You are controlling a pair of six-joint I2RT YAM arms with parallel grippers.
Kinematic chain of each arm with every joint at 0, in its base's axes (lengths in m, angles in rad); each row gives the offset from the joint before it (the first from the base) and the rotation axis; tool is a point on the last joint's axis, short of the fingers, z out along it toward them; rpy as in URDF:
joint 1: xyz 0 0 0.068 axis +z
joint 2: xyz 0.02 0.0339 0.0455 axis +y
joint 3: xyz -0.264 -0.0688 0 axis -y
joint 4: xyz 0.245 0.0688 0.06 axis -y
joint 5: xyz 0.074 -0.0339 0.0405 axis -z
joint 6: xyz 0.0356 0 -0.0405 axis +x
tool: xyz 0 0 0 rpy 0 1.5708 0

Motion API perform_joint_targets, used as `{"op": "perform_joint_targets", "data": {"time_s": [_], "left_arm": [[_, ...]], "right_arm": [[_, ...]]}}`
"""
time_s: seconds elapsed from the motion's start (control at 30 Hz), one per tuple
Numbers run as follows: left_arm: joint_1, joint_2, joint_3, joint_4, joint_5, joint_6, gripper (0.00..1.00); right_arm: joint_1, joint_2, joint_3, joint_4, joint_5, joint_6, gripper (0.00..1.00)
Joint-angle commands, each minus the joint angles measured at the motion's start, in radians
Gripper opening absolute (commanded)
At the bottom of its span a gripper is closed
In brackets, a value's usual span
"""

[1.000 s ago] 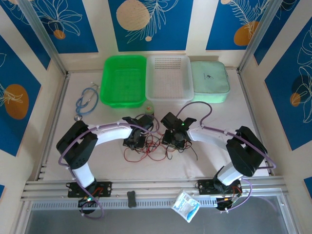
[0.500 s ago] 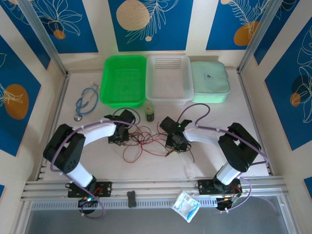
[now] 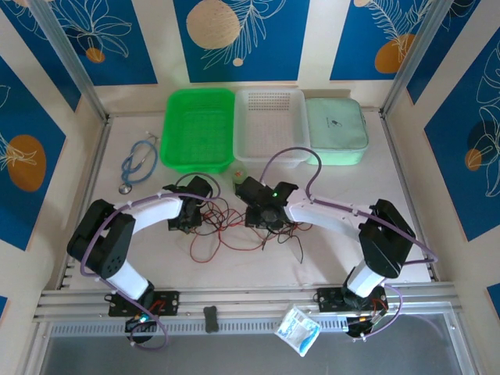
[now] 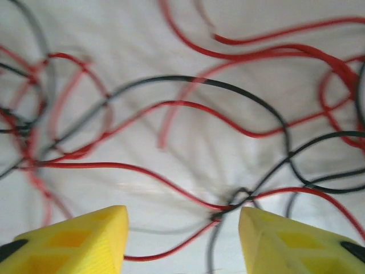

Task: Untangle the cables

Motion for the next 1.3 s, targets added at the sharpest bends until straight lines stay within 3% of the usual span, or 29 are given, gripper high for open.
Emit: {"op": "perform_joint_targets", "data": {"time_s": [0.0, 0.3, 0.47, 0.67, 1.0, 1.27], "left_arm": [[-0.006, -0.020, -0.018, 0.004, 0.020, 0.007, 0.00], [-0.009, -0.024, -0.026, 0.027, 0.029, 0.005, 0.00], [-0.008, -0.025, -0.023, 0.020, 0.012, 0.005, 0.00], [0.006, -0.019, -0.017, 0.003, -0.018, 0.011, 0.00], [0.073, -0.025, -0.029, 0.002, -0.020, 0.031, 0.00], [0.089, -0.030, -0.038, -0.004, -0.023, 0.030, 0.00]], "right_arm": [[-0.010, 0.098, 0.071, 0.036, -0.065, -0.004, 0.59], [-0.035, 0.371, 0.241, 0.007, -0.069, -0.016, 0.59], [-0.033, 0.436, 0.252, -0.062, 0.004, -0.026, 0.49], [-0.034, 0.438, 0.176, -0.136, 0.105, -0.025, 0.38], [-0.073, 0.346, 0.027, -0.271, 0.296, -0.082, 0.43], [-0.124, 0.284, -0.005, -0.275, 0.334, -0.153, 0.46]]}}
